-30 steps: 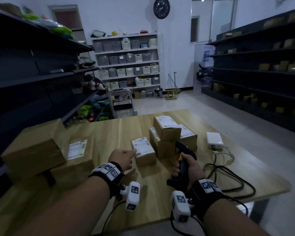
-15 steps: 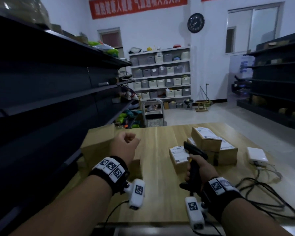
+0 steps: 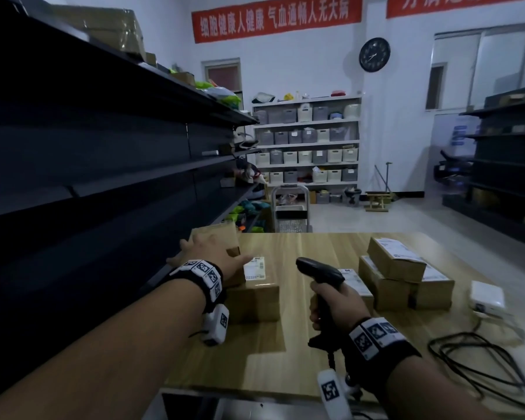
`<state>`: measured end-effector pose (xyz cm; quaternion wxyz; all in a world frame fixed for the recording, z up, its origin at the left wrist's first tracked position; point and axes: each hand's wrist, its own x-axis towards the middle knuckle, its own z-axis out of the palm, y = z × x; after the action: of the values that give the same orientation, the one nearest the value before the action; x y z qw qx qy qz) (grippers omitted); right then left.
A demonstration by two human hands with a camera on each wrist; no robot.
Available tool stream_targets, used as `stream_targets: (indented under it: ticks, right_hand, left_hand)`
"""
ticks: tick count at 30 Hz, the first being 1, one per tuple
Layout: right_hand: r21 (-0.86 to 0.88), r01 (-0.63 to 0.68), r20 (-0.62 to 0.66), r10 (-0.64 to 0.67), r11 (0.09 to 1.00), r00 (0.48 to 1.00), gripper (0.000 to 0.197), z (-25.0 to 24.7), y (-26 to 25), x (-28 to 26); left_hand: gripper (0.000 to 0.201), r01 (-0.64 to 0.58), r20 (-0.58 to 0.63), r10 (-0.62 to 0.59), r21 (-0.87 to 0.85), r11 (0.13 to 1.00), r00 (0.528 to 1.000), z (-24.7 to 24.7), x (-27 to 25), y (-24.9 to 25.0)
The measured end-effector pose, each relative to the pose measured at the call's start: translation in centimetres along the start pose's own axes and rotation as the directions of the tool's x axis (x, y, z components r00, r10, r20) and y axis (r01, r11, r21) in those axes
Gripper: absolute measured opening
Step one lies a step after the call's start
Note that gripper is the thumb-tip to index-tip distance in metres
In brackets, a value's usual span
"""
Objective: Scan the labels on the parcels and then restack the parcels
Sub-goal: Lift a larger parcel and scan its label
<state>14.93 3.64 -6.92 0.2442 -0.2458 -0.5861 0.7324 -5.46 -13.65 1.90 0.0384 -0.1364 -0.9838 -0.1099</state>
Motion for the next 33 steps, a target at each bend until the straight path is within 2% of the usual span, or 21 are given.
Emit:
stream_targets:
  ticks: [4,9,11,13,16,18,20,21,22,23,25,26,28,29,31,33]
  right_hand:
    - [-0.065,0.05,-0.01,-0.051,0.997,0.999,0.024,0.0,0.0,-0.5]
    - [0.046,0.006,-0.015,-0.006,0.999,1.0,0.031,-1.1,-0.3,-0.4]
    - [0.123,-0.011,-0.024,0.014,0.992,1.0,0.032,-1.5,-0.2,0.1]
    - [0.202,-0.026,-0.016,0.03,0.979,0.999,0.033,-1.8,-0.1,0.6]
    - [0.287,-0.049,0.027,0.043,0.957,0.999,0.034,-2.2,-0.5,1.2]
    - [0.33,-0.051,0.039,0.04,0.943,0.998,0.031,-2.1,-1.1,1.4]
    - [0.375,-0.051,0.04,0.039,0.926,0.998,0.032,-2.0,-1.6,1.7]
    - [0.394,-0.05,0.041,0.037,0.918,0.998,0.032,-2.0,-1.8,1.9]
    - [0.411,-0.049,0.043,0.035,0.91,0.998,0.032,-2.0,-2.0,2.0]
    - [0.427,-0.048,0.043,0.033,0.903,0.999,0.032,-2.0,-2.1,2.1]
    - [0.43,-0.052,0.042,0.038,0.901,0.998,0.034,-2.2,-2.1,2.3]
    - [0.418,-0.055,0.043,0.041,0.907,0.998,0.035,-2.3,-2.0,2.4]
    - [0.397,-0.061,0.041,0.049,0.916,0.998,0.038,-2.6,-1.8,2.4]
    - [0.388,-0.066,0.034,0.057,0.919,0.998,0.04,-2.7,-1.6,2.4]
    - [0.367,-0.077,0.034,0.07,0.927,0.997,0.039,-3.1,-1.3,2.2]
    - [0.353,-0.094,0.032,0.088,0.931,0.996,0.039,-3.6,-0.9,2.2]
  left_hand:
    - [0.137,0.038,-0.063,-0.042,-0.067,0.997,0.997,0.6,0.7,1.1]
    - [0.108,0.045,-0.091,-0.052,-0.076,0.996,0.995,0.8,1.4,2.0]
    - [0.097,0.061,-0.151,-0.087,-0.169,0.984,0.985,0.8,1.2,2.0]
    - [0.083,0.068,-0.217,-0.157,-0.368,0.927,0.963,0.5,1.2,1.8]
    - [0.073,0.073,-0.177,-0.243,-0.648,0.758,0.954,-0.7,1.3,2.0]
    - [0.067,0.068,-0.11,-0.241,-0.778,0.625,0.964,-1.5,1.0,2.3]
    - [0.06,0.049,-0.025,-0.177,-0.914,0.403,0.984,-1.8,-0.1,2.6]
    - [0.064,0.064,0.023,-0.143,-0.955,0.289,0.989,-1.9,-0.7,2.8]
    - [0.072,0.115,0.092,-0.117,-0.97,0.214,0.989,-1.8,-1.8,2.9]
    - [0.076,0.205,0.199,-0.084,-0.975,0.08,0.976,-1.3,-2.6,2.9]
    - [0.066,0.351,0.351,0.038,-0.916,-0.193,0.936,0.6,-4.0,2.7]
    - [0.062,0.378,0.369,0.087,-0.888,-0.26,0.925,1.5,-4.8,2.7]
    - [0.06,0.416,0.39,0.146,-0.842,-0.343,0.909,3.5,-6.1,2.6]
    - [0.06,0.471,0.432,0.187,-0.797,-0.378,0.882,4.3,-6.6,2.4]
    - [0.063,0.564,0.494,0.273,-0.739,-0.367,0.825,5.4,-7.4,2.6]
    - [0.065,0.594,0.521,0.289,-0.738,-0.321,0.803,6.7,-8.0,2.9]
